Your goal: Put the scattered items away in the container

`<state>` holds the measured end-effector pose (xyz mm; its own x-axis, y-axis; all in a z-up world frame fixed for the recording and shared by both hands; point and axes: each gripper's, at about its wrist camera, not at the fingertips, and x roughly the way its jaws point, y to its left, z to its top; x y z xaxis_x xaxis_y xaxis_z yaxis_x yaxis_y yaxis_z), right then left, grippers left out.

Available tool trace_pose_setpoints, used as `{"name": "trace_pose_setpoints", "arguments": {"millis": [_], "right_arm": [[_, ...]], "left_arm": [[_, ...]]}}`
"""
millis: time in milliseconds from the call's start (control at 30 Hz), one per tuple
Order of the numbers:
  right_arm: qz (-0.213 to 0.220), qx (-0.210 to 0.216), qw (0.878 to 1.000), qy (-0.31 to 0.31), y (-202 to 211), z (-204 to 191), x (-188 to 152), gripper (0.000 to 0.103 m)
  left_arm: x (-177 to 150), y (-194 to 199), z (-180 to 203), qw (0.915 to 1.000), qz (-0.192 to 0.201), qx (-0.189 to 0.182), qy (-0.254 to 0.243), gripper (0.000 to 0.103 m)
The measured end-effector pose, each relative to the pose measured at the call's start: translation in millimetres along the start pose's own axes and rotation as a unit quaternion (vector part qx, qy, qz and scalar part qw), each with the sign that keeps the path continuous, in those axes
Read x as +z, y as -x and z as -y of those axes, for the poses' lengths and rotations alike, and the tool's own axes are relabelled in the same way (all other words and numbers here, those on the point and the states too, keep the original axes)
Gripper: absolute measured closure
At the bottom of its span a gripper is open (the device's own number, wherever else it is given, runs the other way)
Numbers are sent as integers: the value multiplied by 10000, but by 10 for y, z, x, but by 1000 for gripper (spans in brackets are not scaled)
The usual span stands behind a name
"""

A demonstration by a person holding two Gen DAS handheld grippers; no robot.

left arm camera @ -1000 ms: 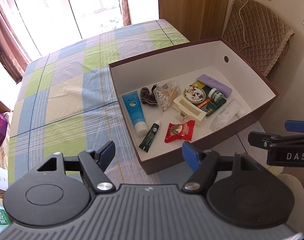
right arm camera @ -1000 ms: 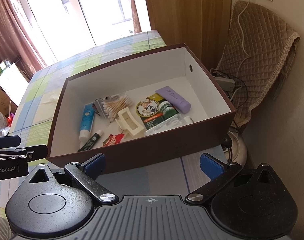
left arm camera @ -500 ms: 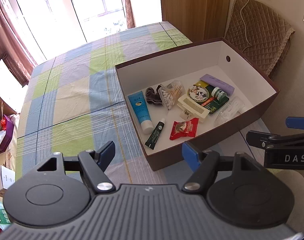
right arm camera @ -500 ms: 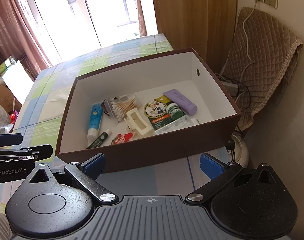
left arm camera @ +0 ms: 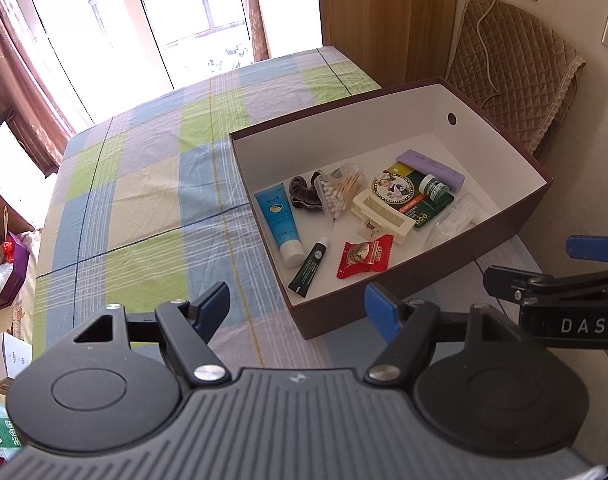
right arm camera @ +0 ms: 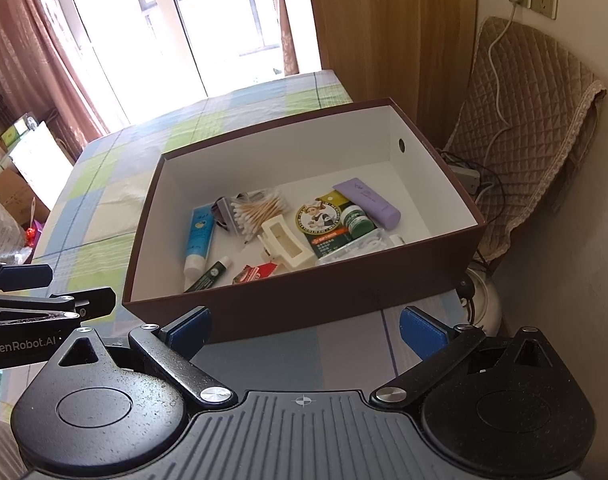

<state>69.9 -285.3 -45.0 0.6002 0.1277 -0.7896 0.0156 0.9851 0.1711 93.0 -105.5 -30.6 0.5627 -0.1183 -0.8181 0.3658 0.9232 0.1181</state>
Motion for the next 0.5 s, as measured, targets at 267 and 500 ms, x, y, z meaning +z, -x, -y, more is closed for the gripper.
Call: {"name": "trace_pose_setpoints", "arguments": {"millis": [267, 500], "right_arm": [[-41, 19, 10000, 14, 19, -24, -84, 0], [-80, 7, 10000, -5, 29, -20, -157, 0]], "left_arm": [[-46, 36, 14, 10000, 21, 19, -36, 32], [-82, 43, 20, 10000, 14, 20, -29, 27]]}}
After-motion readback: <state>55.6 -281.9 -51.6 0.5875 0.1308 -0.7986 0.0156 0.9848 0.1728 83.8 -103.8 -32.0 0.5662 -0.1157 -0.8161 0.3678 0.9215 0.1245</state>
